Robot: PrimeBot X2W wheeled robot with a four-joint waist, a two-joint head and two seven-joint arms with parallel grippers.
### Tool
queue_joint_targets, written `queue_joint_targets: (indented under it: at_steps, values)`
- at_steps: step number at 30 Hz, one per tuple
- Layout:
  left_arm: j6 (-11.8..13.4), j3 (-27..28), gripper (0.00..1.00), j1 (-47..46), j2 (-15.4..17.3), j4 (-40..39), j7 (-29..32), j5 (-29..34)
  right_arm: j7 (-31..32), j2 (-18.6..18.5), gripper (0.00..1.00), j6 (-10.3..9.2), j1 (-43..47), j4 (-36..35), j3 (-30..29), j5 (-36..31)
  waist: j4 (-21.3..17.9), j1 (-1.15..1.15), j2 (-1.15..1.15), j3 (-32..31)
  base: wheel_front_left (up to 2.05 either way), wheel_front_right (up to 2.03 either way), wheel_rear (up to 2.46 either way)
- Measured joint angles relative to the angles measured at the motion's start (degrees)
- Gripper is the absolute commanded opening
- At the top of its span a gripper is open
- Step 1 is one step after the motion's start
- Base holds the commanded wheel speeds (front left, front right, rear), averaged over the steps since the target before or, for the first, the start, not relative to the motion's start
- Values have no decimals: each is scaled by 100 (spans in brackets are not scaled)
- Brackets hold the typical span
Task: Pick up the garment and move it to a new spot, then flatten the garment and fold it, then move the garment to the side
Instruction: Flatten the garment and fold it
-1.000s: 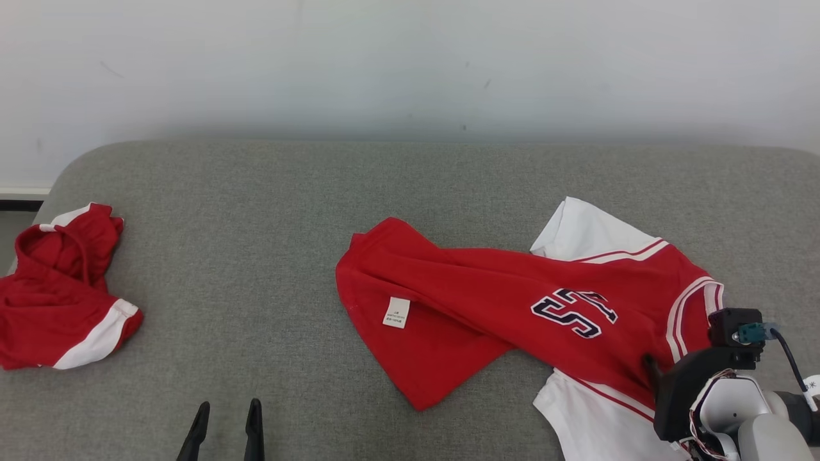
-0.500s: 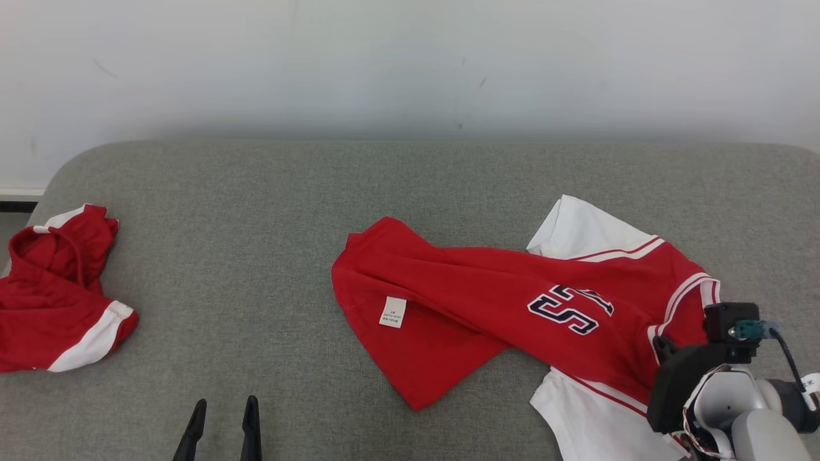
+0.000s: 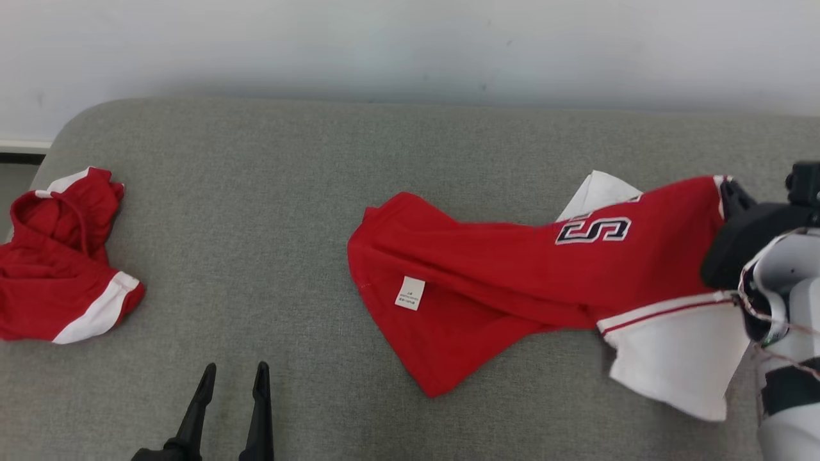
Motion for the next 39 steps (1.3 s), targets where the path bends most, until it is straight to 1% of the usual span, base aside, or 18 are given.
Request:
queue_joint_targets:
  at_steps: [5,12,16,17,18,23,28,31,34,36,39]
  values:
    - [0,-79,100,-158,2,-89,0,-2,-185,-171,0,0,-803,433,-147,-138,172,0,0,253,0,0,0]
    - [0,-211,100,-411,1,-164,0,-20,-578,-346,0,0,-1521,1144,-509,-452,477,1,0,598,0,0,0]
    - [0,-235,100,-505,1,-221,0,-19,-903,-299,0,0,-1791,1502,-765,-694,649,1,0,742,0,0,0]
    - [0,-242,100,-506,1,-227,0,-19,-946,-283,45,0,-1816,1615,-789,-728,685,1,0,768,0,0,0]
    - [0,-250,100,-508,1,-232,0,-19,-993,-270,100,0,-1821,1735,-805,-791,719,1,0,787,0,0,0]
    - [0,-222,100,-485,1,-238,0,10,-1303,-219,100,0,-1780,2093,-754,-913,772,0,0,736,0,0,0]
    - [0,-89,100,-346,0,-176,0,56,-1842,-229,100,0,-1483,2137,-573,-794,693,0,0,529,0,0,0]
    - [0,22,100,-231,-1,-102,0,79,-2197,-197,100,1,-1164,1994,-350,-632,593,-1,0,352,0,0,0]
    - [2,152,100,-130,-3,-30,0,83,-2353,-120,100,0,-724,1812,-47,-379,479,-1,0,163,0,0,0]
    - [4,202,100,-25,-1,44,0,91,-2443,-88,100,1,-437,1603,227,-201,393,-1,0,36,0,0,0]
    - [45,275,100,42,-2,125,0,100,-2584,-176,100,0,-9,1140,569,-33,250,-1,0,-158,0,0,0]
